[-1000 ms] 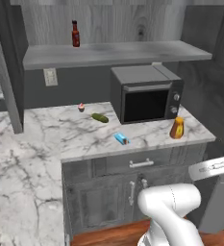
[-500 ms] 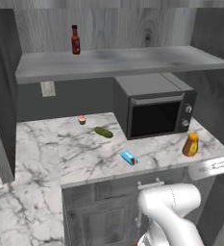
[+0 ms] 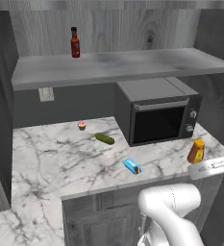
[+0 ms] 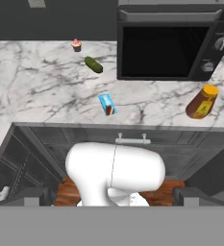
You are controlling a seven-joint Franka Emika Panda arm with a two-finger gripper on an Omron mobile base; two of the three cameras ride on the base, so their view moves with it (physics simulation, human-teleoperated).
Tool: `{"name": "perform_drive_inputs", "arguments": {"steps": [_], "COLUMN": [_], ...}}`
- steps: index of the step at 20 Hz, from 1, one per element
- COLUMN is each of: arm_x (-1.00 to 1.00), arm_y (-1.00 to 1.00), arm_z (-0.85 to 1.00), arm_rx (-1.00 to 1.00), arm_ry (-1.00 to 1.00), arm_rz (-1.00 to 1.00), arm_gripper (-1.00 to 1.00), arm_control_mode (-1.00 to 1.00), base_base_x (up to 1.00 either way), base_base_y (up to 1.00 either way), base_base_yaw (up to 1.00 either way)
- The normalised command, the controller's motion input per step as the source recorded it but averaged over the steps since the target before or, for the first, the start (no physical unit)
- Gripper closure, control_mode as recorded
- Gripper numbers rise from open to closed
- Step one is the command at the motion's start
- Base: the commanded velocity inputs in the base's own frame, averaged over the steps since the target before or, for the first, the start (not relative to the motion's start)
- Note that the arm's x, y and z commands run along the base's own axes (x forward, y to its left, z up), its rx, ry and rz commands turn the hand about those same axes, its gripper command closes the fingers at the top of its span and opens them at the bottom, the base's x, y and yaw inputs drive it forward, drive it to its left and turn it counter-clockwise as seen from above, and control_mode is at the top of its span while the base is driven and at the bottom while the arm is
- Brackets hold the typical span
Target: Pick the honey bottle and bar from the counter and place them in the cabinets closest to them.
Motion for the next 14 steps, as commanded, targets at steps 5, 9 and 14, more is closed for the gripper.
{"name": "perform_drive_inputs", "arguments": {"steps": [5,9,14], "arm_x": [0.06,0.29,0.29], "arm_y": [0.01,0.13,0.11], "arm_z": [-0.09,-0.22,-0.19], "arm_rx": [0.00,0.00,0.00], "arm_ry": [0.00,0.00,0.00], "arm_rz": [0.00,0.00,0.00], "arm_gripper": [-1.00,-1.00,-1.00], "arm_control_mode": [-1.00,-1.00,-1.00], "base_base_x": [0.00,0.00,0.00], "base_base_y": [0.00,0.00,0.00], "base_base_yaw": [0.00,0.00,0.00]}}
